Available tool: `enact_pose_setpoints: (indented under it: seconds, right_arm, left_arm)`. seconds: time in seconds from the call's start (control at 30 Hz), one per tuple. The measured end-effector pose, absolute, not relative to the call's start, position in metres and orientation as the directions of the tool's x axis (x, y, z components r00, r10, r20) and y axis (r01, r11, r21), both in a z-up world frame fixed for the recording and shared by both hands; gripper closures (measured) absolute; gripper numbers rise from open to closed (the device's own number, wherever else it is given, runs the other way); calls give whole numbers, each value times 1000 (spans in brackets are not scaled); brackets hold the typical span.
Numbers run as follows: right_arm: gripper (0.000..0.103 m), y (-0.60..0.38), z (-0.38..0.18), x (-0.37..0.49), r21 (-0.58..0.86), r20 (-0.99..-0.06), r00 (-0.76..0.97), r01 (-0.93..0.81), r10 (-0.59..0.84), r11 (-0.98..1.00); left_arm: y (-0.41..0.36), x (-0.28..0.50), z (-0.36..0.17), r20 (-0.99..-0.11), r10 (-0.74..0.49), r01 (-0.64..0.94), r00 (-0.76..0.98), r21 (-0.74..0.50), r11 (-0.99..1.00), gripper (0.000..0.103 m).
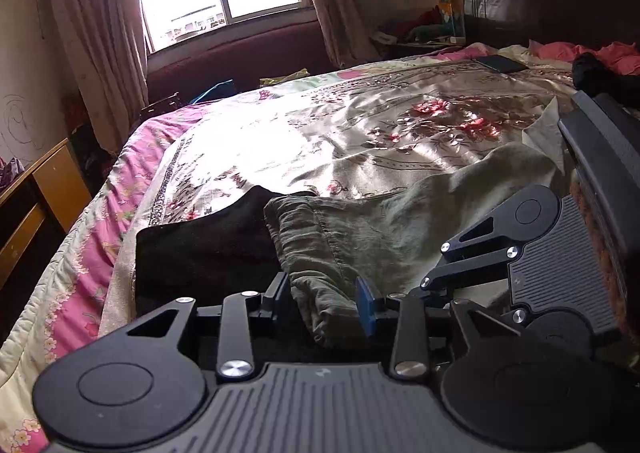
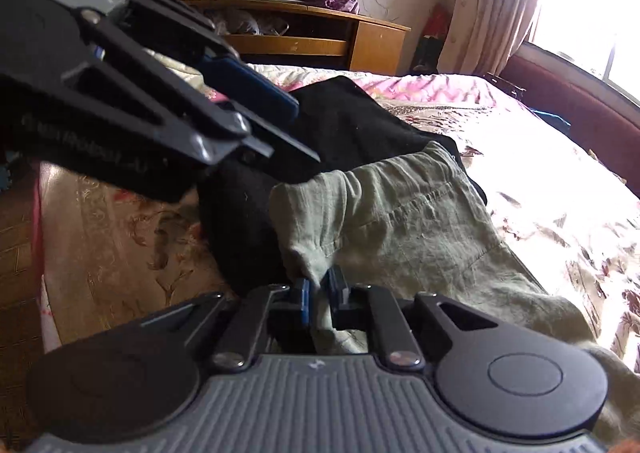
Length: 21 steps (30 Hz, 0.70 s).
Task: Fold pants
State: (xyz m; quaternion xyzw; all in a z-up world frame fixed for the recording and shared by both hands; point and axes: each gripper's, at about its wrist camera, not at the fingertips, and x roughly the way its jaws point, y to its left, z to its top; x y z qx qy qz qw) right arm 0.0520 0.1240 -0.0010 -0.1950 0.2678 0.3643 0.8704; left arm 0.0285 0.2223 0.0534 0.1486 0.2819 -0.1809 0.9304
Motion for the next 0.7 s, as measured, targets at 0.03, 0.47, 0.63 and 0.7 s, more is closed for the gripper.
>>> enact_pose_setpoints:
  seconds: [0.03, 0.47, 0.63, 0.7]
  right_arm:
    - [69, 117, 3, 52, -122, -607, 584, -738, 539, 664]
    - [60, -148, 34, 86, 29, -663, 737, -155, 135, 988]
    - [60, -262, 21, 112, 212, -670, 742, 170, 17, 962]
    - [60, -296, 13, 117, 256, -668, 744, 262, -26, 930]
  left_arm:
    - [214, 31, 50, -585, -262, 434, 768, 174, 884, 53]
    - [126, 69, 41, -696, -363, 562, 619, 70, 824, 51]
    - [50, 81, 25, -684, -481, 654, 548, -7, 756, 51]
    - [16, 86, 17, -679, -511, 685, 526, -18, 728, 51]
